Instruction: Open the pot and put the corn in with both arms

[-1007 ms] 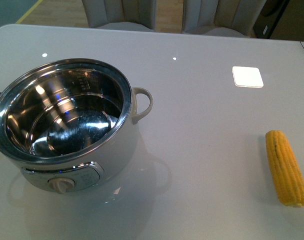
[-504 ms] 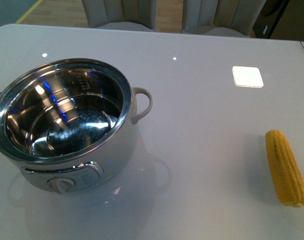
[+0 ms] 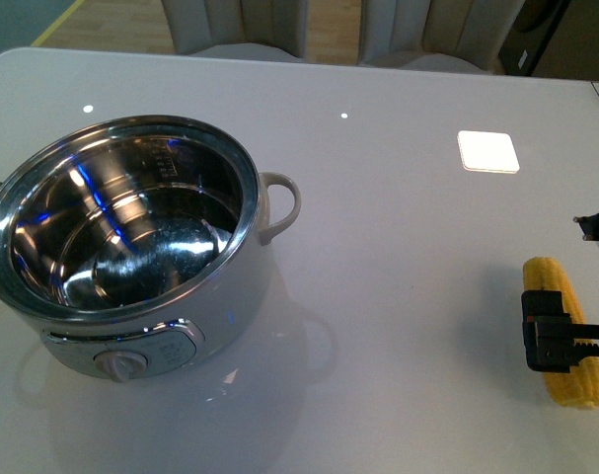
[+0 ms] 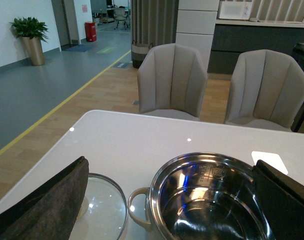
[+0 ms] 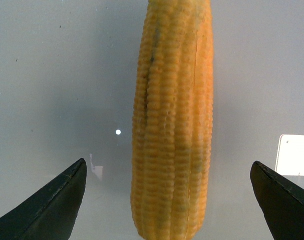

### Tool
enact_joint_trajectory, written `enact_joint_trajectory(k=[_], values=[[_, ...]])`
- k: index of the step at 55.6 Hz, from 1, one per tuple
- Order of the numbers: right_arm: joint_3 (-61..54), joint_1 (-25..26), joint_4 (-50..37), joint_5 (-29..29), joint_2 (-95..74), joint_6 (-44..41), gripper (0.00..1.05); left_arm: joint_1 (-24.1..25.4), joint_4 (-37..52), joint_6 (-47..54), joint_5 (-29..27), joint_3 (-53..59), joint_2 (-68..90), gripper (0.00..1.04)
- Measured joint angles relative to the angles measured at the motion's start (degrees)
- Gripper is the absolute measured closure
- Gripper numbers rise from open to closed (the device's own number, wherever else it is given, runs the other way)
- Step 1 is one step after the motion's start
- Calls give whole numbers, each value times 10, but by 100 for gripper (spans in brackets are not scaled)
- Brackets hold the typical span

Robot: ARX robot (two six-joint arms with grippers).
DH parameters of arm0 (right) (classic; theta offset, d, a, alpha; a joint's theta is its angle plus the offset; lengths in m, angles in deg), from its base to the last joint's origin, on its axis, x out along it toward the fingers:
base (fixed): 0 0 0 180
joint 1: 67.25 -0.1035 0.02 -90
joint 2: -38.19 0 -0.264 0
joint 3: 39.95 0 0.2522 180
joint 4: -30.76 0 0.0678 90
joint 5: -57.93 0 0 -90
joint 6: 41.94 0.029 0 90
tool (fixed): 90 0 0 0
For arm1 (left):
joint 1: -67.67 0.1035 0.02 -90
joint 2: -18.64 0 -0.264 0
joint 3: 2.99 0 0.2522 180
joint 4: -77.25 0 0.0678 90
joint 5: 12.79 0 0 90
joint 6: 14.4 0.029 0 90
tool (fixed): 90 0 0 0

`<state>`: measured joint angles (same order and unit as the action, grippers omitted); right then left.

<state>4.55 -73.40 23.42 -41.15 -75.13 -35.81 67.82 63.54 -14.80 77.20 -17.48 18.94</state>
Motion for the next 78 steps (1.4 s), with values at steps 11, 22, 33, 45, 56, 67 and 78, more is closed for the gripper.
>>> enact_joint_trajectory(k=[11, 22, 33, 45, 56, 67, 78], values=[[35, 7, 7, 14, -56, 0, 9, 0, 0, 0, 0, 0, 0, 7], [55, 5, 15, 14, -83, 0, 9, 0, 0, 0, 0, 0, 0, 7], [61, -4, 23, 14, -97, 0, 9, 0, 0, 0, 0, 0, 0, 7], [61, -7, 27, 10, -101, 0, 33, 0, 0, 0, 0, 0, 0, 7], [60, -7, 28, 7, -102, 1, 65, 0, 0, 0, 0, 0, 0, 7], [45, -5, 8, 27, -67, 24, 77, 0, 0, 0, 0, 0, 0, 7], [40, -21, 6, 38, 14, 42, 81, 0, 0, 0, 0, 0, 0, 7]])
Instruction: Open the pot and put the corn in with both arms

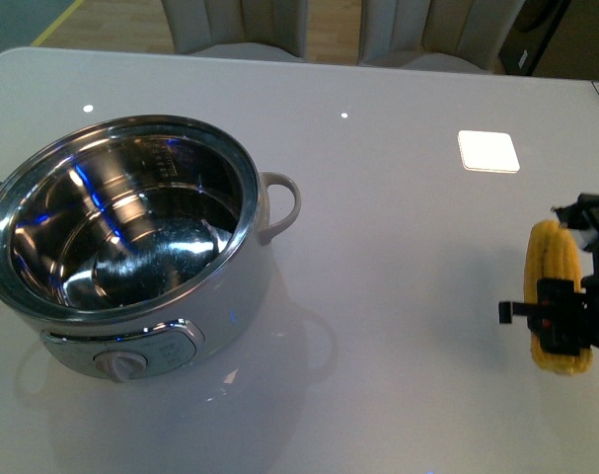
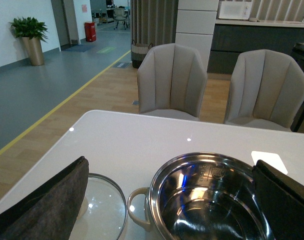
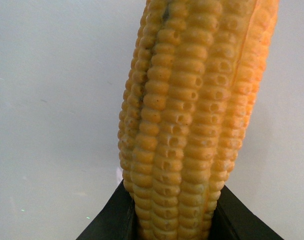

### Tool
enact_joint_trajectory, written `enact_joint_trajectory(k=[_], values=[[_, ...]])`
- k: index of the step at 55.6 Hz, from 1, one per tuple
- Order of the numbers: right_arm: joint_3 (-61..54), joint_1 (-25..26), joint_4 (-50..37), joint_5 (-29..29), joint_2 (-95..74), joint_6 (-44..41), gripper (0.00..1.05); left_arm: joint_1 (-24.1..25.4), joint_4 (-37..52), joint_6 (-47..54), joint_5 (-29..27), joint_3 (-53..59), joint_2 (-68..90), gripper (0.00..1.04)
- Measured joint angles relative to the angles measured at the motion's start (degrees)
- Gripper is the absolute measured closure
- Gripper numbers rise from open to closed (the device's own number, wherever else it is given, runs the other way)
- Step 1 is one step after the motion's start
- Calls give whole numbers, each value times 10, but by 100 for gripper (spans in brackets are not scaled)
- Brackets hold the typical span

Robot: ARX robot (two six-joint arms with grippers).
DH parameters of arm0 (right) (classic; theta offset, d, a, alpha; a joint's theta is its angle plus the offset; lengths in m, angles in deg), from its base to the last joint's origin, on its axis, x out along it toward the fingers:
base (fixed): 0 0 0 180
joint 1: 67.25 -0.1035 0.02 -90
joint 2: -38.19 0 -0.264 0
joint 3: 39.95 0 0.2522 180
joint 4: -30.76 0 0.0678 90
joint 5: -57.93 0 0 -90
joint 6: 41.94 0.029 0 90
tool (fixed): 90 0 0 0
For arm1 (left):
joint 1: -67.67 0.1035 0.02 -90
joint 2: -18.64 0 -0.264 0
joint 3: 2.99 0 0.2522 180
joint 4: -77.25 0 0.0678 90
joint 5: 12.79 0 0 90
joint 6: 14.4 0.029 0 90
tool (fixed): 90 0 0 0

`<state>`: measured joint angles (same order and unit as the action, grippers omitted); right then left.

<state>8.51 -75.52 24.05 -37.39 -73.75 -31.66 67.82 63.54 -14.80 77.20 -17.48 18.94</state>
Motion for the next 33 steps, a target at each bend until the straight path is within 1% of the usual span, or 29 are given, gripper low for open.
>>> enact_joint_trajectory(k=[10, 14, 21, 33], values=[[24, -45, 29, 35, 84, 31, 82, 0, 0, 0, 0, 0, 0, 7], [58, -77, 47, 57, 112, 60, 82, 0, 0, 0, 0, 0, 0, 7], [109, -118, 61, 91, 116, 110, 82, 0, 0, 0, 0, 0, 0, 7], [182, -167, 69, 118, 91, 162, 82, 0, 0, 0, 0, 0, 0, 7]])
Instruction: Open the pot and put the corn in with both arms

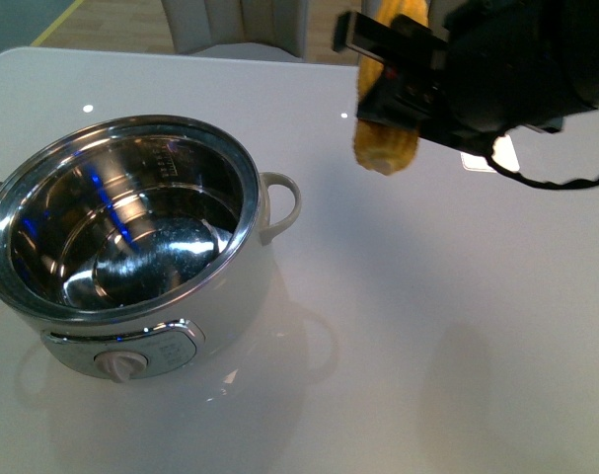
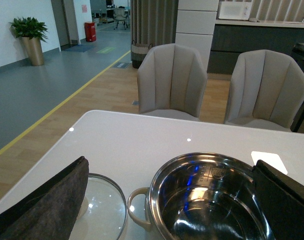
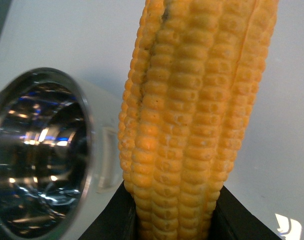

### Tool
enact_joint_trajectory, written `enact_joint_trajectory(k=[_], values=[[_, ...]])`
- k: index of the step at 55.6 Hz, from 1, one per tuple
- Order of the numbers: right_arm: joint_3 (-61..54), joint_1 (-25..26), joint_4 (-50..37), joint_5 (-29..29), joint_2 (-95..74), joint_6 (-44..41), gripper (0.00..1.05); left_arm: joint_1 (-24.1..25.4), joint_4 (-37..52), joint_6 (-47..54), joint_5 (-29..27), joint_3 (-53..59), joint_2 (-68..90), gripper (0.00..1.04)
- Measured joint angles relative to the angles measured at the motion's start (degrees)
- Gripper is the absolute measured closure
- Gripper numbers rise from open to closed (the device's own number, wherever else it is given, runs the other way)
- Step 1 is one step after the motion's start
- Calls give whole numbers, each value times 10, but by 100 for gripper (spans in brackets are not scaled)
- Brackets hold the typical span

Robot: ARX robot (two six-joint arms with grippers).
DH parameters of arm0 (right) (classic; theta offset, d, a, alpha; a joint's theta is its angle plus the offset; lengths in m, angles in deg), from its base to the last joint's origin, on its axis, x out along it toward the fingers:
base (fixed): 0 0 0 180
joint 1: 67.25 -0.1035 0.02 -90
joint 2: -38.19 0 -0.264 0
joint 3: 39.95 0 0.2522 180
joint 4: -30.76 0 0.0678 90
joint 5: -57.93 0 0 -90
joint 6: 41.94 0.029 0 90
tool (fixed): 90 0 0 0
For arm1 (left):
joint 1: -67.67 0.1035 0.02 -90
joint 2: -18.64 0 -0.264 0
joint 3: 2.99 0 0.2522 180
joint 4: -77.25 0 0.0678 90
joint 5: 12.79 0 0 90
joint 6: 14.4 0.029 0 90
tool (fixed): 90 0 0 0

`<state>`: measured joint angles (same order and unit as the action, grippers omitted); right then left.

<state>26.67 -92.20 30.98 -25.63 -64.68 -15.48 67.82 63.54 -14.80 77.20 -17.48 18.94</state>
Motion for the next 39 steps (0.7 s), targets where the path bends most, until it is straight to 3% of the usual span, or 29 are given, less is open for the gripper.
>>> enact_joint_trajectory(k=[22, 39], values=[[122, -81, -14, 71, -75, 115, 82, 0, 0, 0, 0, 0, 0, 7], [167, -120, -3, 89, -134, 139, 82, 0, 0, 0, 0, 0, 0, 7]])
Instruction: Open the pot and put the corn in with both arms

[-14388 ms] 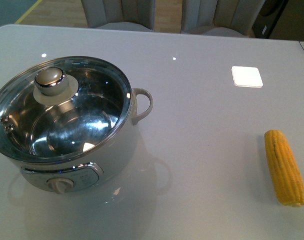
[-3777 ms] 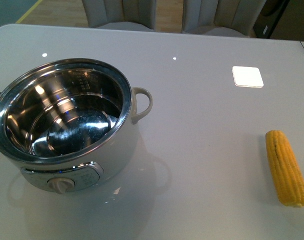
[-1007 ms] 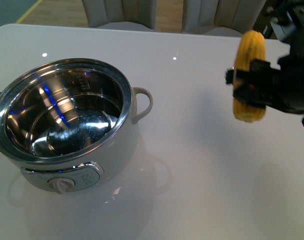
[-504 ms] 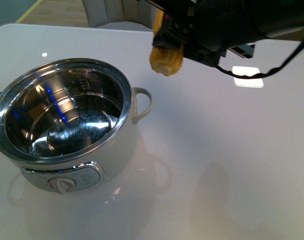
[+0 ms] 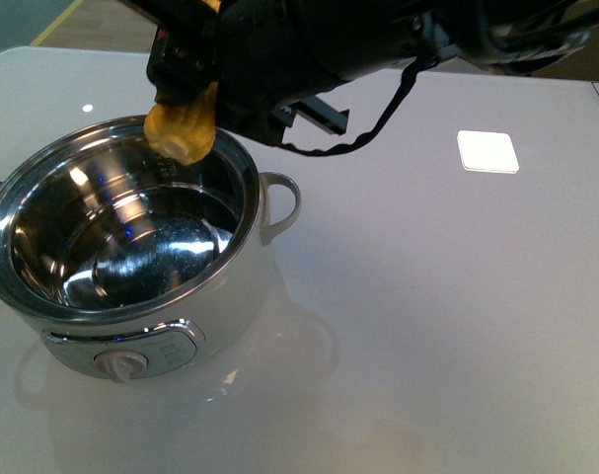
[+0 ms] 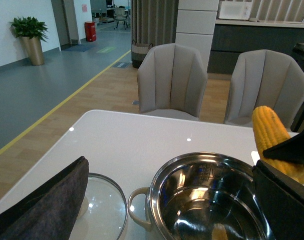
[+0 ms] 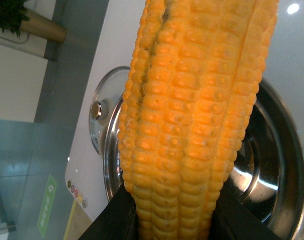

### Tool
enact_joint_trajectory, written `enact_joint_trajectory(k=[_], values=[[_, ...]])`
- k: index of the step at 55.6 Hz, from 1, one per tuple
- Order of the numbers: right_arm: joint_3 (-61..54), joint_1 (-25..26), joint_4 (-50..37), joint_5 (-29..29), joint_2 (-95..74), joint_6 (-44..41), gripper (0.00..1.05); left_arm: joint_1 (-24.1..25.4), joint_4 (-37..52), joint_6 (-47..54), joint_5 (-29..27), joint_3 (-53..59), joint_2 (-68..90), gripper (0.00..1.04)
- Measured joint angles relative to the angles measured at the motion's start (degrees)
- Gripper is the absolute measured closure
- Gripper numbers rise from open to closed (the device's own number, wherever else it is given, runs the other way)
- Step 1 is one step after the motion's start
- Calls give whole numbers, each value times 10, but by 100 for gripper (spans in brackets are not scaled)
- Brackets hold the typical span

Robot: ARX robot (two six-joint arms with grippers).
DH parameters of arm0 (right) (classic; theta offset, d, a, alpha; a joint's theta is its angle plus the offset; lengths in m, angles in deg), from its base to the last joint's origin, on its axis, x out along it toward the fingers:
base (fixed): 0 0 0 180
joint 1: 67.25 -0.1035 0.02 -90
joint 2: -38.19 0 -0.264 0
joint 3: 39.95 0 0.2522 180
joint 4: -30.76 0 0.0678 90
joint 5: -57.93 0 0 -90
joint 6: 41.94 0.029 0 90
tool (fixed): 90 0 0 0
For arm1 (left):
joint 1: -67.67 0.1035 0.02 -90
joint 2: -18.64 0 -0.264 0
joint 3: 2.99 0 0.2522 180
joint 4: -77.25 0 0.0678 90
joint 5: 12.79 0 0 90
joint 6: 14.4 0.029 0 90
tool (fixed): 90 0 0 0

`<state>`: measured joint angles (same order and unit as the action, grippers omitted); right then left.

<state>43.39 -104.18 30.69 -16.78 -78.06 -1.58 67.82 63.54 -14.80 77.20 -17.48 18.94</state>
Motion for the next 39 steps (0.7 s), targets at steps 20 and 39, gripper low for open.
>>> enact_joint_trajectory(k=[20, 39], values=[[26, -43, 30, 28, -45, 1, 82, 0, 0, 0, 0, 0, 0, 7], [26, -54, 48, 35, -58, -9, 82, 0, 0, 0, 0, 0, 0, 7]])
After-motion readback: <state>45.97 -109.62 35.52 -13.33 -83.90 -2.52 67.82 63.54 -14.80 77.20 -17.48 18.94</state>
